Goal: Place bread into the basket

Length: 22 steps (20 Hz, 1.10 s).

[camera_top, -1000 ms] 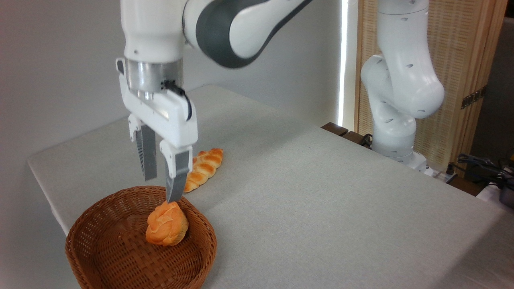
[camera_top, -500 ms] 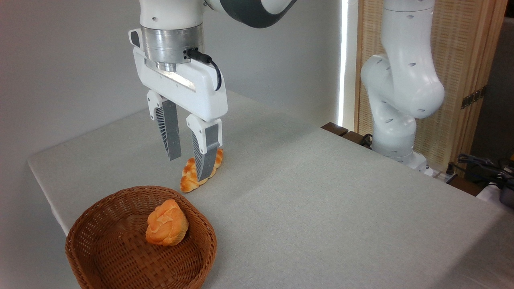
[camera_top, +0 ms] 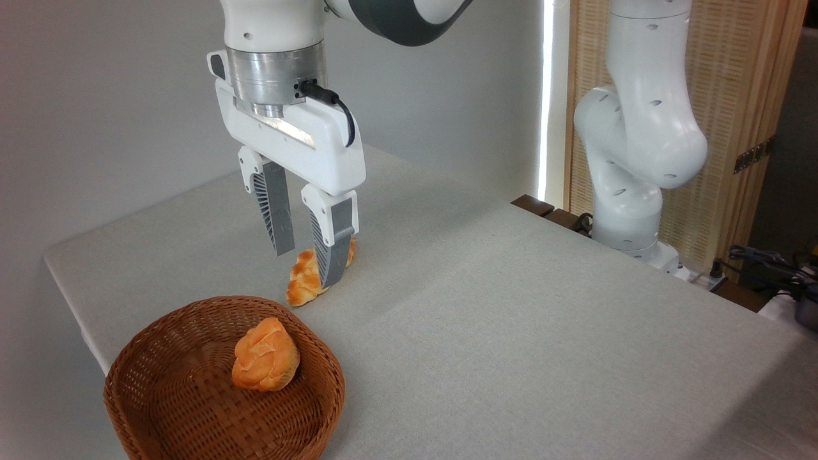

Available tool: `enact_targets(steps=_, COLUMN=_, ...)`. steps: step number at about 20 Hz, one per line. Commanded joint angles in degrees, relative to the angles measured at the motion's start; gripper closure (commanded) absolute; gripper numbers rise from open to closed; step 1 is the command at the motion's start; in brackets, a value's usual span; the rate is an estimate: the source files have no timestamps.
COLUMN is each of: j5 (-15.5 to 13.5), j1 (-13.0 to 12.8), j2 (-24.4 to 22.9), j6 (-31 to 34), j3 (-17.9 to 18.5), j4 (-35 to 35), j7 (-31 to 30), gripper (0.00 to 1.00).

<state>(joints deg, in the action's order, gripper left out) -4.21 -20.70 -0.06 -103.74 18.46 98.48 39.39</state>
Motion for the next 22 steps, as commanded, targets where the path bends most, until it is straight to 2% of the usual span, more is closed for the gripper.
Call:
enact_targets(steps=1, j5=-1.1, j1=-0.3, j2=0.4, j6=1.2, j3=0.4, j4=-0.5, j7=0.4, gripper=0.0)
enact_targets(steps=9, j5=-1.1, j1=-0.3, j2=0.4, j6=1.2, j3=0.4, j4=-0.5, j7=0.7, gripper=0.0)
enact_targets(steps=12, j5=-1.1, j1=1.7, j2=0.4, j6=1.3, j3=-1.4, j4=-0.4, j7=0.6, gripper=0.0)
enact_targets(steps=13, j5=-1.1, j1=3.3, j2=0.4, j6=1.3, j3=-3.2, j4=-0.4, j7=0.6, gripper=0.0)
enact_targets(steps=18, j5=-1.1, j1=15.3, j2=0.4, j6=1.3, j3=-14.7, j4=-0.4, j7=0.7, gripper=0.0)
enact_targets(steps=20, j5=-1.1, j1=18.4, j2=0.4, j6=1.3, j3=-17.6, j4=-0.5, j7=0.8, gripper=0.0)
enact_targets(steps=22, j5=-1.1, j1=19.2, j2=0.4, j6=1.3, j3=-18.7, j4=-0.4, j7=0.2, gripper=0.0)
